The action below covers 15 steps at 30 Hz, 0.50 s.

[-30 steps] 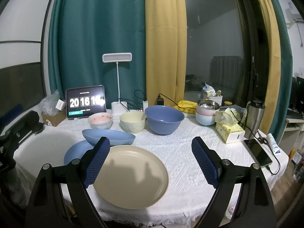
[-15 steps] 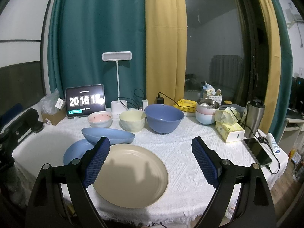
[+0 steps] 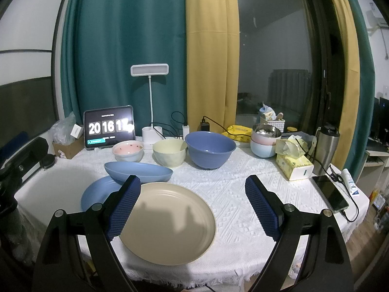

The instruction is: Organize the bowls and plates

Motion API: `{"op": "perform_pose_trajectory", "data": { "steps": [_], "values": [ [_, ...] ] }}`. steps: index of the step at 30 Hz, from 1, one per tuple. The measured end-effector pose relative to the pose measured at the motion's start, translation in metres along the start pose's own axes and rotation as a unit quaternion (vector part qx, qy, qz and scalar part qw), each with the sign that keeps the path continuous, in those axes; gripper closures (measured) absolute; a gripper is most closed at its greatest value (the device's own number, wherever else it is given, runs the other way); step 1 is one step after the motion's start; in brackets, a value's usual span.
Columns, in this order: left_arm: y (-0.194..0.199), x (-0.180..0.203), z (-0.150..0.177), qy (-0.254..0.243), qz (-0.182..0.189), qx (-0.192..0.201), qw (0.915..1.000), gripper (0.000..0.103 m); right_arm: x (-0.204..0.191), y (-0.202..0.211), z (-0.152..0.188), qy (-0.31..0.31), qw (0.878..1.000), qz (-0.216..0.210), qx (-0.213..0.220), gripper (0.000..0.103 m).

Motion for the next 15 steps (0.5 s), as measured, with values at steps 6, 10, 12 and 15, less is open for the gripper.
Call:
{"op": "perform_pose_trajectory", "data": {
  "steps": [6, 10, 12, 15],
  "values": [
    [0.0012, -0.0006, 0.0006, 0.002, -0.001, 0.0, 1.0, 0.001, -0.0001, -0.0004, 0.001, 0.0, 1.0, 0.0, -0.001, 0.012],
    [0.0005, -0.0012, 0.0003, 0.002, -0.001, 0.0, 1.0, 0.001, 0.0009, -0.0011, 0.0099, 0.001, 1.0, -0.001, -0.004, 0.012],
    [0.0013, -0.001, 0.0006, 0.001, -0.001, 0.0, 1.0, 0.001, 0.0008, -0.0011, 0.0095, 0.001, 1.0, -0.001, -0.004, 0.012],
    [0.0006, -0.0016, 0.0004, 0.002, -0.001, -0.001, 1.0, 0.001, 0.0005, -0.0015, 0.0085, 0.001, 1.0, -0.001, -0.005, 0.012]
  ]
}}
Point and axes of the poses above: each gripper's, at about its wrist camera, not at the fingertips, and y roughly against the way its jaws point, x to its right, z to its underside, the point moved 9 cm from there along -y, roughly the way its jaws point, and after that the axes turned 1 degree about -z, right-handed, at the moved point
